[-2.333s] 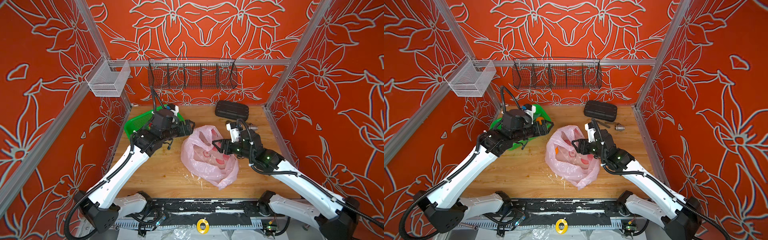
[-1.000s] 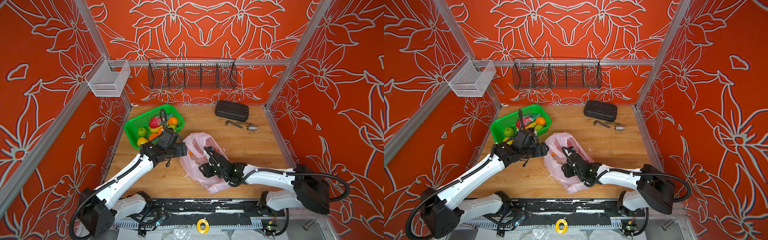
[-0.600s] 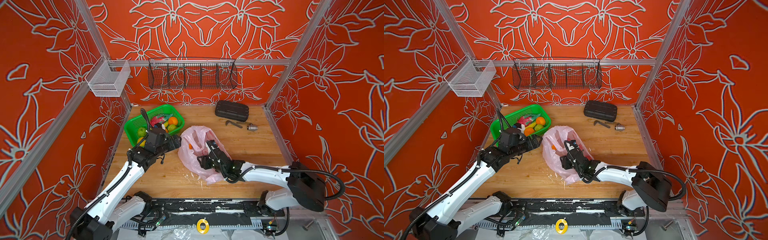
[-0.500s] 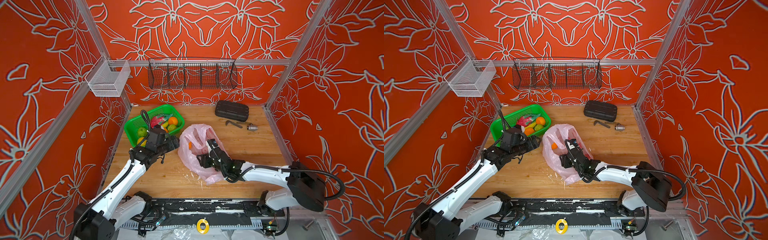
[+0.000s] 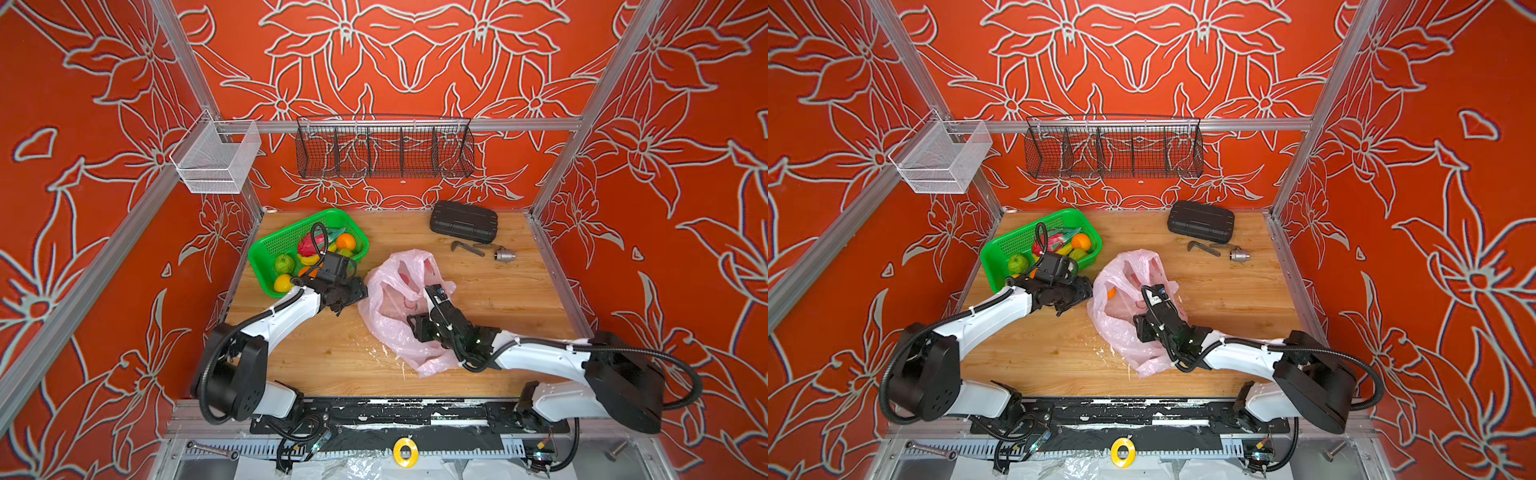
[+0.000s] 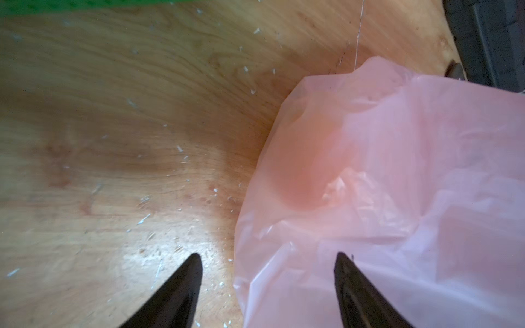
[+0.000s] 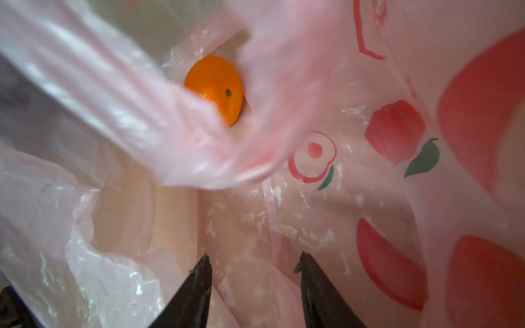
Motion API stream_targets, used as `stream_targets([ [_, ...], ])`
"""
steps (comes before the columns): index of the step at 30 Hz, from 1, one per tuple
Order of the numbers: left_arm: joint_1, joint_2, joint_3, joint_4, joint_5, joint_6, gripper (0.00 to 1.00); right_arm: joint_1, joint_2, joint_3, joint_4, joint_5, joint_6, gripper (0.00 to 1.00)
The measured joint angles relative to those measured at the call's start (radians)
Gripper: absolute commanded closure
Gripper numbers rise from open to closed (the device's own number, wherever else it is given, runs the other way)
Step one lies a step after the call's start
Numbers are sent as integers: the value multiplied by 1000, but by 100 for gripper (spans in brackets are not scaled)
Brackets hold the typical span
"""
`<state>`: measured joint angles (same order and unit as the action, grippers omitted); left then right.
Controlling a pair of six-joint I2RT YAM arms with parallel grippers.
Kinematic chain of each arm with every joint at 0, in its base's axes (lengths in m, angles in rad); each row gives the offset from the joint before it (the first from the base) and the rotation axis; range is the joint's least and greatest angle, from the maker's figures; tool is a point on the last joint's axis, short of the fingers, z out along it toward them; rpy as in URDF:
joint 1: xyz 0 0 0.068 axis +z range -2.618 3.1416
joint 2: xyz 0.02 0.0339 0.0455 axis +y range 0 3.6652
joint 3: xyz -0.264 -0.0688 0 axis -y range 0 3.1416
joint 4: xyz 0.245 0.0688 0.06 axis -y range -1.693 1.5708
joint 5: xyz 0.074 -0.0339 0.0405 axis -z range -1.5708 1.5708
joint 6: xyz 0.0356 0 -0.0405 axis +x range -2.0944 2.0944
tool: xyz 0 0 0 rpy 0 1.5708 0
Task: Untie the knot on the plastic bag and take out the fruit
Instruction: 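Pinch the bag edge with the left gripper while right gripper reaches toward the orange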
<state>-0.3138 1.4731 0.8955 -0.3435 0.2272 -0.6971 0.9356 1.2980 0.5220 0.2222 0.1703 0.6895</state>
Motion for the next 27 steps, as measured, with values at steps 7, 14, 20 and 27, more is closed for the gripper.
stream_targets([
  [7,-69,52,-63,36,61,-31,35,0,-143,-87,-54,14,-10,47],
  [14,-184,29,-72,49,54,-72,32,0,-114,-93,6,18,-11,44],
  [20,-174,-62,-37,-22,-42,-65,18,0,15,-78,104,12,-13,44],
  [27,-103,-103,75,-44,-72,-50,17,0,99,-40,220,13,-55,42],
])
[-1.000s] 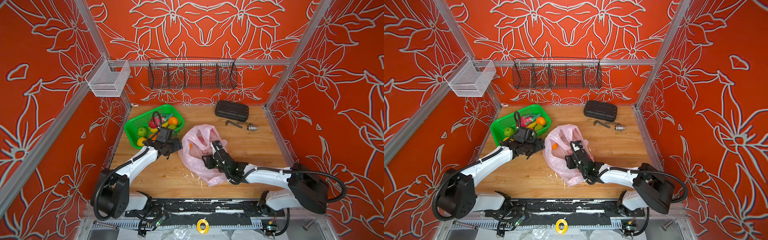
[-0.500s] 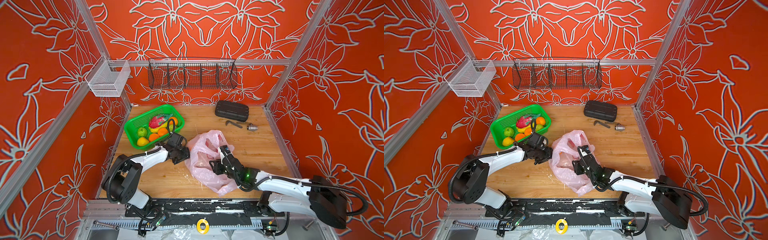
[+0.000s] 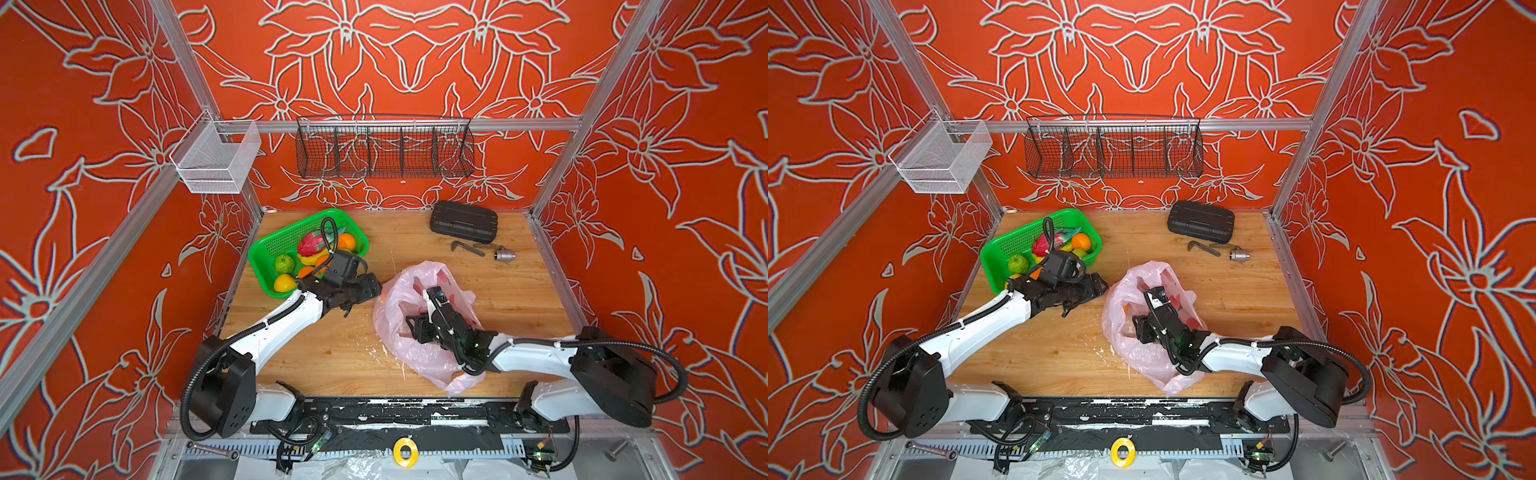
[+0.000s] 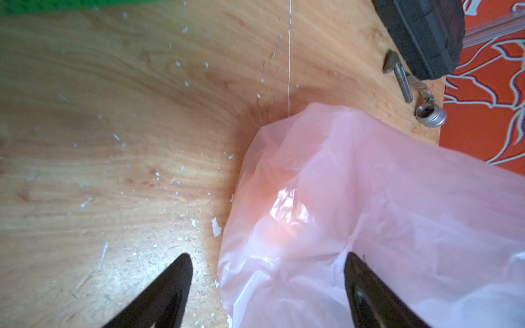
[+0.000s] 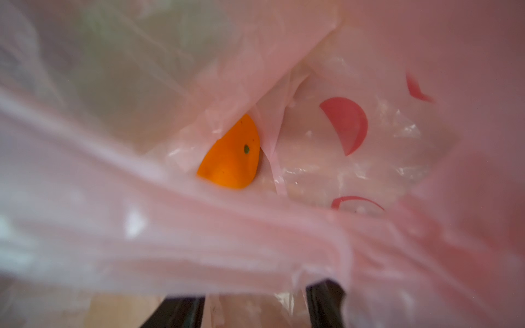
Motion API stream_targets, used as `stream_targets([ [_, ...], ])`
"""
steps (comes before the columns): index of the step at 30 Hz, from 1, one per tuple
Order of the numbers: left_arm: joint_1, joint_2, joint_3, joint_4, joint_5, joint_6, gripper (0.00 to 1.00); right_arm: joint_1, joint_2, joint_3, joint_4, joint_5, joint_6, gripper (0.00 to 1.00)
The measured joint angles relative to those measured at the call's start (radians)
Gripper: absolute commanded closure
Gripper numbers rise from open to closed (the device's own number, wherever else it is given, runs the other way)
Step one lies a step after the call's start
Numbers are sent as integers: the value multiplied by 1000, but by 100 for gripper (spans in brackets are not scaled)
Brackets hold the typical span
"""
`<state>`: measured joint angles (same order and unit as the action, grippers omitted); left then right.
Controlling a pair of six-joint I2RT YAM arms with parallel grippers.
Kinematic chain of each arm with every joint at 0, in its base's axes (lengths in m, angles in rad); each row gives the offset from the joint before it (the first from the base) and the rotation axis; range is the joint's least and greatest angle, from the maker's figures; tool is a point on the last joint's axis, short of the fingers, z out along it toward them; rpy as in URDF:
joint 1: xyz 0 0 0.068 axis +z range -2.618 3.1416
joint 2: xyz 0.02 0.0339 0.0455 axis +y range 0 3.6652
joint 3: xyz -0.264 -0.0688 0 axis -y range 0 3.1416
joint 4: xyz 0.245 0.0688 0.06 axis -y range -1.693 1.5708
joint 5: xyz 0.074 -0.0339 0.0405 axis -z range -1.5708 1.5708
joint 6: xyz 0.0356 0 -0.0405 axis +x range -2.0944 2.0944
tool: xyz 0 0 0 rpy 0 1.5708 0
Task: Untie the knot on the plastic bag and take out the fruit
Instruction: 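Pinch the bag edge with the left gripper while right gripper reaches toward the orange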
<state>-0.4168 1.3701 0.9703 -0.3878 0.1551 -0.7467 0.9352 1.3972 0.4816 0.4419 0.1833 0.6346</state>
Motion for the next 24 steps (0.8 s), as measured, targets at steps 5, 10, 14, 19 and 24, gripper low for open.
stream_targets([
  [5,39,152,130,-17,24,35,20,-2,45,19,62,-8,-72,42],
  [10,54,306,209,-29,50,69,26,-11,85,72,75,-8,-133,42],
  [14,60,368,214,-28,78,81,35,-21,113,96,79,-8,-169,43],
  [19,63,376,210,-13,111,86,45,-33,180,131,82,-8,-189,43],
  [24,63,406,210,2,142,92,58,-40,242,151,93,-10,-200,35],
])
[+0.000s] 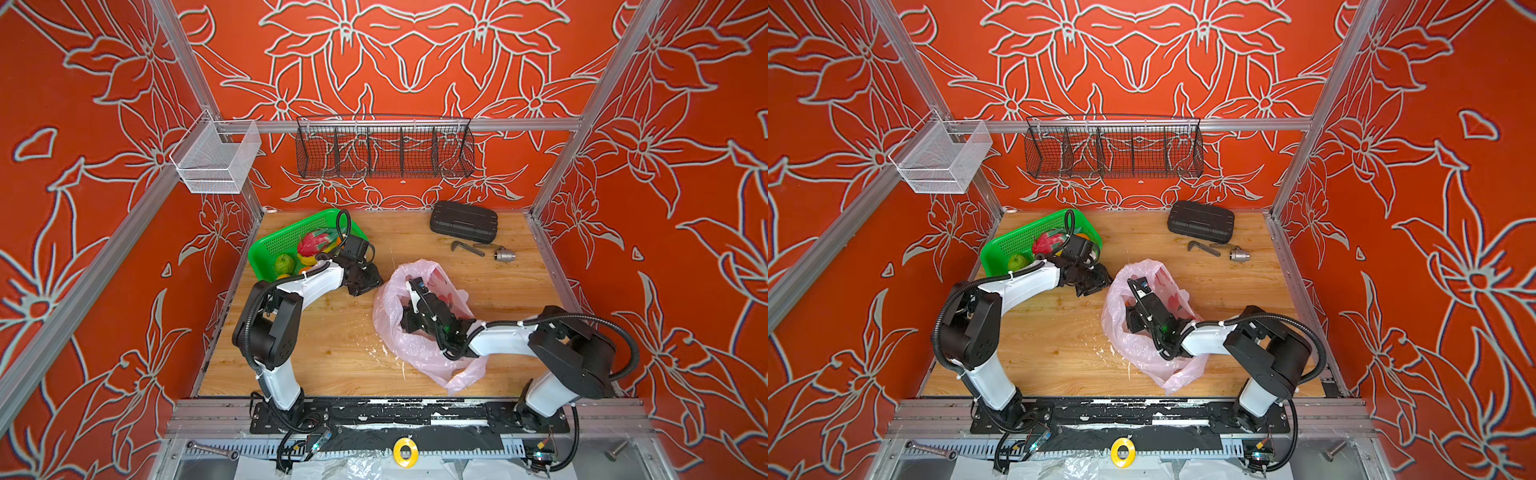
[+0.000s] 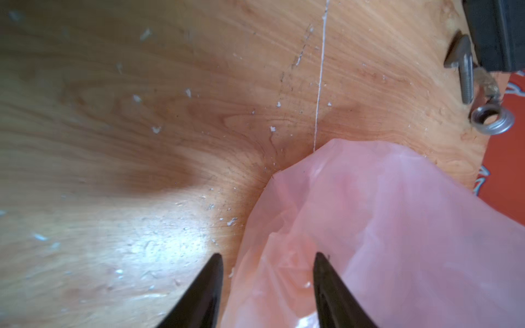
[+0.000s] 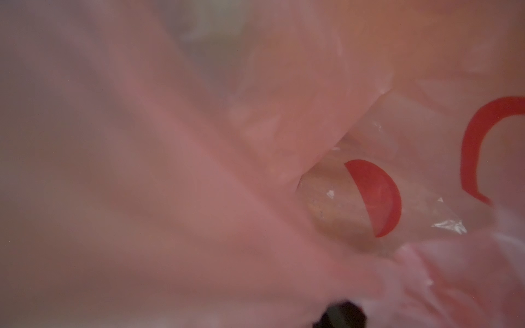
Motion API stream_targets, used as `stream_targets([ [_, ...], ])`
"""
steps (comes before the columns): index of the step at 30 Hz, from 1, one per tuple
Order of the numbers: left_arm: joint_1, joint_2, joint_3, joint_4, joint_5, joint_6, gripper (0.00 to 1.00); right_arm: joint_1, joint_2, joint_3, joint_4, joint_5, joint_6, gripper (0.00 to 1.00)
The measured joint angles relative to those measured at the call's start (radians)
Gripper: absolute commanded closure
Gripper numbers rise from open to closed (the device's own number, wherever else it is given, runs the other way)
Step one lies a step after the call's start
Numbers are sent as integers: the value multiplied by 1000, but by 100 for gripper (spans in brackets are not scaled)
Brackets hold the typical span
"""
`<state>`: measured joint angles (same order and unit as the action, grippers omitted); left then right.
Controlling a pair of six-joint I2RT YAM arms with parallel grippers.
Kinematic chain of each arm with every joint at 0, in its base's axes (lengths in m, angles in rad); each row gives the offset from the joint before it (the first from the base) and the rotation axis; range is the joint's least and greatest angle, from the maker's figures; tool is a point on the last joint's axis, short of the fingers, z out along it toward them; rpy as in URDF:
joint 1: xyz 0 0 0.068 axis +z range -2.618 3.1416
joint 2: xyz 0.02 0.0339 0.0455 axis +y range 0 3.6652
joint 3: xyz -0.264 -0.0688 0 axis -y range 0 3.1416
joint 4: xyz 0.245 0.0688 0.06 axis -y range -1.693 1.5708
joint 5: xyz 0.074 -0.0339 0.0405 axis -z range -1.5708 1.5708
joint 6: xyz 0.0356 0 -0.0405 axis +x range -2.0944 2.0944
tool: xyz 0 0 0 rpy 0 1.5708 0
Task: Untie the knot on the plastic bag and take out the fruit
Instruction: 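Pinch the bag edge with the left gripper while right gripper reaches toward the orange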
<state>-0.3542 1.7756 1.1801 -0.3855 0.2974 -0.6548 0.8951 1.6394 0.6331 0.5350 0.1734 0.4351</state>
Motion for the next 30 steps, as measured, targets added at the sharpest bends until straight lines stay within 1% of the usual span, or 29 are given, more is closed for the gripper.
stream_targets([
  [3,0,23,-1,5,16,0,67,-4,35,13,19,-6,-11,22],
  [5,0,32,-2,7,25,2,72,-6,56,23,34,-14,-20,18],
  [7,0,37,-2,7,35,-1,76,-6,80,39,48,-15,-29,16],
  [13,-2,39,-2,24,47,-3,87,-8,135,80,101,-12,-64,17],
  [16,-8,39,-2,45,49,-7,89,-8,172,104,124,-14,-81,23],
  [19,-17,39,-2,65,48,-6,93,-8,207,132,137,-21,-90,38],
  [21,-19,39,-2,74,43,-6,98,-8,212,138,137,-20,-92,44],
  [22,-19,39,-2,74,42,-5,100,-8,212,138,137,-20,-91,46],
  [27,-20,39,-1,53,19,2,100,-10,206,136,132,-19,-95,52],
  [30,-21,39,4,16,10,5,100,-14,175,110,126,-13,-95,54],
])
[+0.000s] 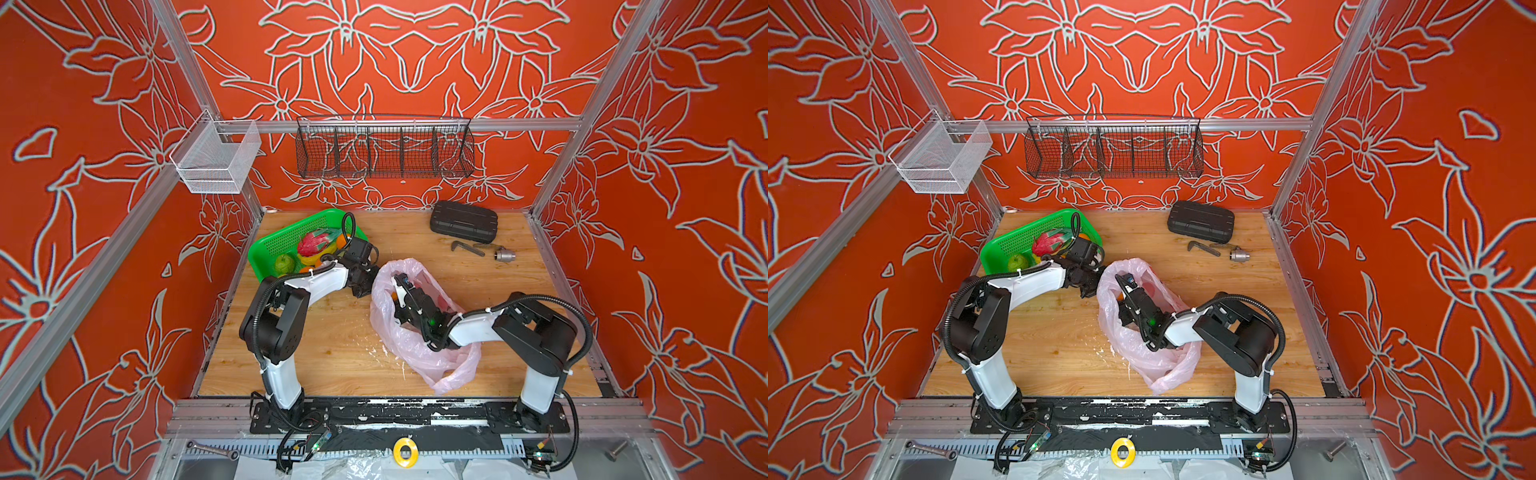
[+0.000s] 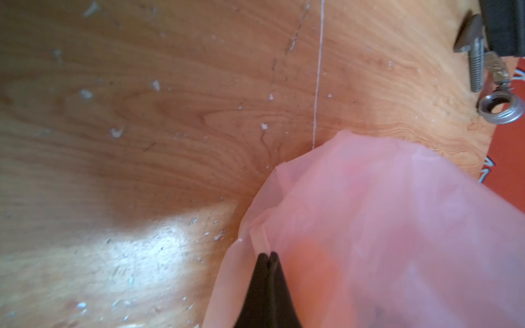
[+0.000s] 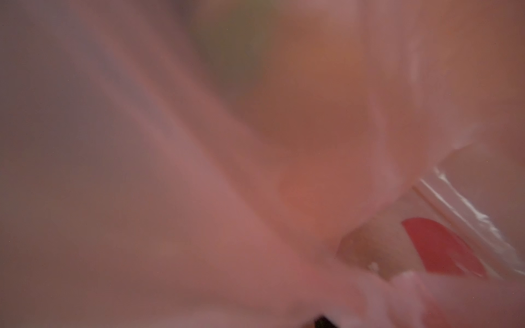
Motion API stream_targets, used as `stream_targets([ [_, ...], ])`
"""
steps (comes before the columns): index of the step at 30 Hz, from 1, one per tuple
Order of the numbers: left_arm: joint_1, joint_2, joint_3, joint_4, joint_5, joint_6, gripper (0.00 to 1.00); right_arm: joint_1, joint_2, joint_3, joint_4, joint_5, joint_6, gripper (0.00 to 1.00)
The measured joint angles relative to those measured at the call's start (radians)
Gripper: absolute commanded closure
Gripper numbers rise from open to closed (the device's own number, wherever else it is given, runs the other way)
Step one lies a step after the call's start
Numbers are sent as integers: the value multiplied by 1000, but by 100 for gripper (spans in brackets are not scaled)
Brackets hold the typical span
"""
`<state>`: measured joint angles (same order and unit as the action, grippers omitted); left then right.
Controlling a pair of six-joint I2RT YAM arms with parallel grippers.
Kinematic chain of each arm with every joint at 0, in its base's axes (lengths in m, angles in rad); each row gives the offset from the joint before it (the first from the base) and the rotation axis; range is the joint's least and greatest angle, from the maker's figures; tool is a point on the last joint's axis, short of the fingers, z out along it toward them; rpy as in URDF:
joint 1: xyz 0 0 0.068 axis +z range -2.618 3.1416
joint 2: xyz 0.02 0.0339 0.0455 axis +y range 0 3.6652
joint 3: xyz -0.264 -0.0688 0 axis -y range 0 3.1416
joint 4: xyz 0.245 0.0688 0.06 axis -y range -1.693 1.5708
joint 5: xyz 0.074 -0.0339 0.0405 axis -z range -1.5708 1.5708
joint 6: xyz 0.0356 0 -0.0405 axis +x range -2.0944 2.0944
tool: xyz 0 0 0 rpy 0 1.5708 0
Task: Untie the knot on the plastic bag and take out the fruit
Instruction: 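Pinch the bag edge with the left gripper while right gripper reaches toward the orange, then grasp the orange with the right gripper and lift it out of the bag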
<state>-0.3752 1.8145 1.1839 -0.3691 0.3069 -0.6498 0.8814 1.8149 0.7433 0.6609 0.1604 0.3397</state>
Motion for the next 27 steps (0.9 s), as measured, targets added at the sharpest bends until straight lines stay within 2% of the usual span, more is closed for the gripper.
stream_targets([
  [19,29,-20,41,-95,-61,25,100,-5,-393,-236,-111,-4,14,55],
  [27,34,-26,62,-109,-77,25,100,-5,-533,-314,-183,-57,69,55],
])
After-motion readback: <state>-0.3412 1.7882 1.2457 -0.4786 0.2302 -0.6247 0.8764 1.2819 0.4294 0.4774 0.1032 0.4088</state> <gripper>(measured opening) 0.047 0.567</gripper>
